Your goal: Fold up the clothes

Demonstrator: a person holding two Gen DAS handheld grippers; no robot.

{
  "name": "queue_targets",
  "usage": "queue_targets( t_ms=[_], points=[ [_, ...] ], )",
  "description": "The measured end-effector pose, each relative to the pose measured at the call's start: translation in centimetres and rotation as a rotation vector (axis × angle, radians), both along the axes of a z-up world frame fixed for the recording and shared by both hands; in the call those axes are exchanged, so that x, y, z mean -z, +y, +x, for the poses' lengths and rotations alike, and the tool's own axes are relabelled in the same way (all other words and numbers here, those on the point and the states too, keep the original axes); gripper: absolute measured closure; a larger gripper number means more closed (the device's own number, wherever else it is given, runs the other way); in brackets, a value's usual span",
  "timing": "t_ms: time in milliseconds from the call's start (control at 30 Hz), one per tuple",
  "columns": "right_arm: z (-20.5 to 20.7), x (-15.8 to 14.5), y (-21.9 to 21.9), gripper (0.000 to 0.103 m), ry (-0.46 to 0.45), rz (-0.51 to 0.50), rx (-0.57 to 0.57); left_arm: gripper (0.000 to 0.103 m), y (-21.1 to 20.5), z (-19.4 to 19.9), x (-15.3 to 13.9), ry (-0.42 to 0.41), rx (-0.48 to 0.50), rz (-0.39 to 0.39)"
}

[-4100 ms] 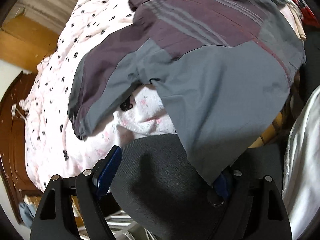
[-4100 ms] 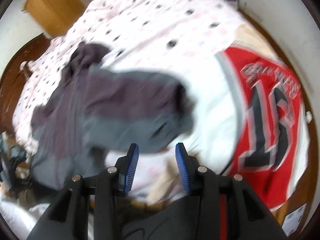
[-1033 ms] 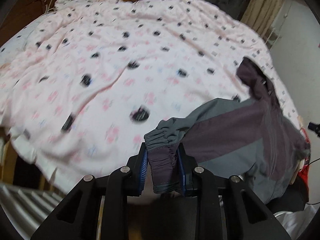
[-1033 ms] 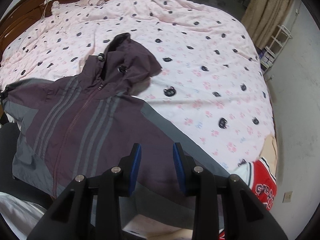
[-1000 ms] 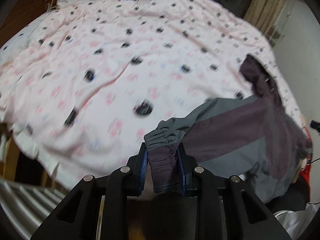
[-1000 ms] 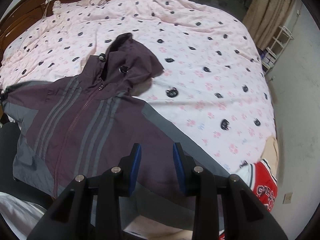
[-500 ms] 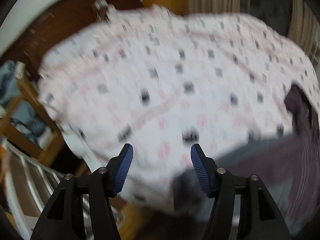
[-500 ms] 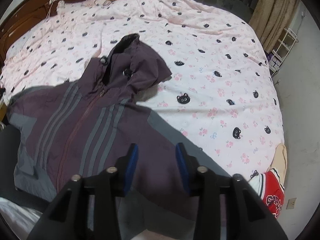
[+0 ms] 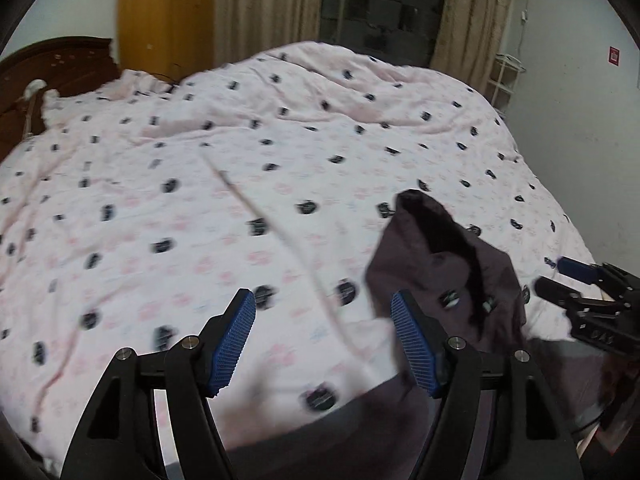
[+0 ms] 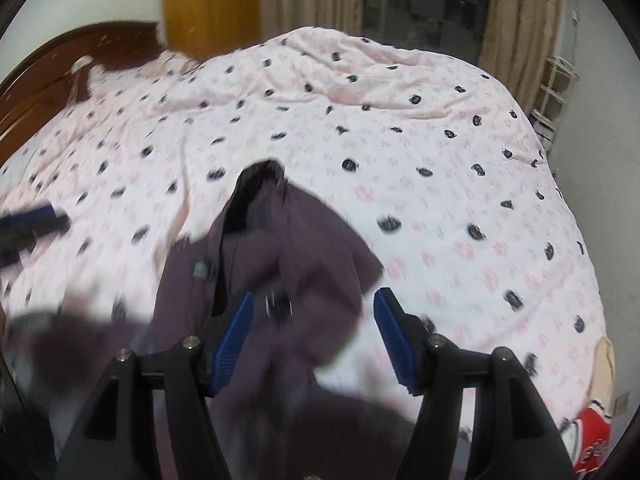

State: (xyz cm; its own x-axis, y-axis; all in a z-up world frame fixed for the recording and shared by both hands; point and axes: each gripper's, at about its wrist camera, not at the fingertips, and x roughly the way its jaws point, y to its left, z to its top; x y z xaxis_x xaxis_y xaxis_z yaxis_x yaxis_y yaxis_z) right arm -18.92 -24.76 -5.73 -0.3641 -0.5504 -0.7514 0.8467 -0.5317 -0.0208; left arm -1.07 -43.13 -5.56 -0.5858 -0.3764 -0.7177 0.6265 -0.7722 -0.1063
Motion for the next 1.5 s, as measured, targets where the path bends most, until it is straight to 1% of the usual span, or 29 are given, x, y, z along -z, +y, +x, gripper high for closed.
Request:
queue_targets(
  t_ms=[100,200,300,400,433,467,500,533,600,700,800,833,967,1033,1067,1133,1167,1233,1267,1333,1400,1467,1500],
  points=[
    [-1.4,1.1,-3.9,0.037,-0.033,0.005,0.057,0.037,-0.7,-3.3,1.2,-0.017,-0.007,0.047],
    [-2.8,2.9,-7.4,0.037,-0.08,0.027,0.089,0.037,-1.3,-4.3,2.6,-0.004,-0.029,0.098],
    [-3.4,4.7,-9.6,0.037,-0.046,0.089,0.104,0.037,-1.4,-4.5,4.4,0.0,-0.042,0.15],
    [-4.0,6.7,-10.7,0.038,-0.019,0.157,0.124,0.037,-1.1,-4.5,6.3,-0.019,-0.042,0.187],
    [-4.5,7.3,-10.7,0.039,-0.007,0.178,0.148,0.037,-1.0,-4.5,6.8,-0.027,-0.041,0.194],
    [-5.1,7.6,-10.3,0.044,-0.016,0.182,0.171,0.037,-1.0,-4.5,7.3,-0.034,-0.04,0.202],
    [-5.7,7.8,-9.9,0.058,-0.024,0.186,0.193,0.037,-0.9,-4.5,7.8,-0.041,-0.038,0.21],
    [-6.3,8.1,-9.5,0.065,-0.033,0.189,0.216,0.037,-0.9,-4.5,8.2,-0.044,-0.039,0.218],
    [-7.5,8.6,-8.8,0.085,-0.051,0.194,0.256,0.037,-0.8,-4.5,8.1,-0.026,-0.037,0.228],
    [-8.0,7.3,-7.1,0.095,-0.052,0.132,0.233,0.037,-0.6,-4.5,6.9,0.028,-0.022,0.229],
    [-7.3,5.2,-5.5,0.097,-0.016,0.05,0.177,0.037,0.1,-5.2,4.6,0.092,0.022,0.207],
    [-6.9,4.5,-4.9,0.098,-0.001,0.022,0.155,0.037,0.4,-5.7,3.9,0.1,0.042,0.196],
    [-5.4,1.5,-2.8,0.1,0.058,-0.088,0.069,0.037,1.4,-8.3,2.0,0.092,0.097,0.158],
    [-4.6,0.5,-2.1,0.1,0.083,-0.121,0.031,0.037,1.8,-9.6,1.8,0.055,0.097,0.124],
    [-4.2,0.1,-1.7,0.1,0.089,-0.137,0.015,0.037,2.0,-10.2,2.0,0.021,0.094,0.106],
    [-3.5,-0.7,-0.8,0.1,0.091,-0.165,-0.004,0.037,2.0,-10.9,2.7,-0.021,0.085,0.098],
    [-3.1,-1.0,-0.4,0.1,0.09,-0.179,-0.01,0.037,1.9,-10.9,3.4,-0.049,0.07,0.099],
    [-2.5,-1.7,0.6,0.1,0.086,-0.206,-0.02,0.037,1.7,-10.6,4.5,-0.07,0.036,0.081],
    [-2.4,-2.0,1.2,0.1,0.083,-0.221,-0.023,0.037,1.4,-10.3,5.1,-0.088,-0.003,0.057],
    [-2.3,-2.2,2.3,0.1,0.08,-0.243,-0.023,0.037,0.5,-9.7,6.2,-0.114,-0.069,0.032],
    [-2.5,-1.9,3.3,0.1,0.078,-0.241,-0.012,0.037,-0.9,-8.7,6.8,-0.1,-0.134,0.05],
    [-2.8,-1.1,3.7,0.1,0.072,-0.218,-0.001,0.035,-2.7,-7.2,6.7,-0.036,-0.176,0.109],
    [-3.0,-0.5,3.7,0.1,0.07,-0.198,0.005,0.031,-3.1,-7.1,6.3,-0.031,-0.183,0.093]
  ],
)
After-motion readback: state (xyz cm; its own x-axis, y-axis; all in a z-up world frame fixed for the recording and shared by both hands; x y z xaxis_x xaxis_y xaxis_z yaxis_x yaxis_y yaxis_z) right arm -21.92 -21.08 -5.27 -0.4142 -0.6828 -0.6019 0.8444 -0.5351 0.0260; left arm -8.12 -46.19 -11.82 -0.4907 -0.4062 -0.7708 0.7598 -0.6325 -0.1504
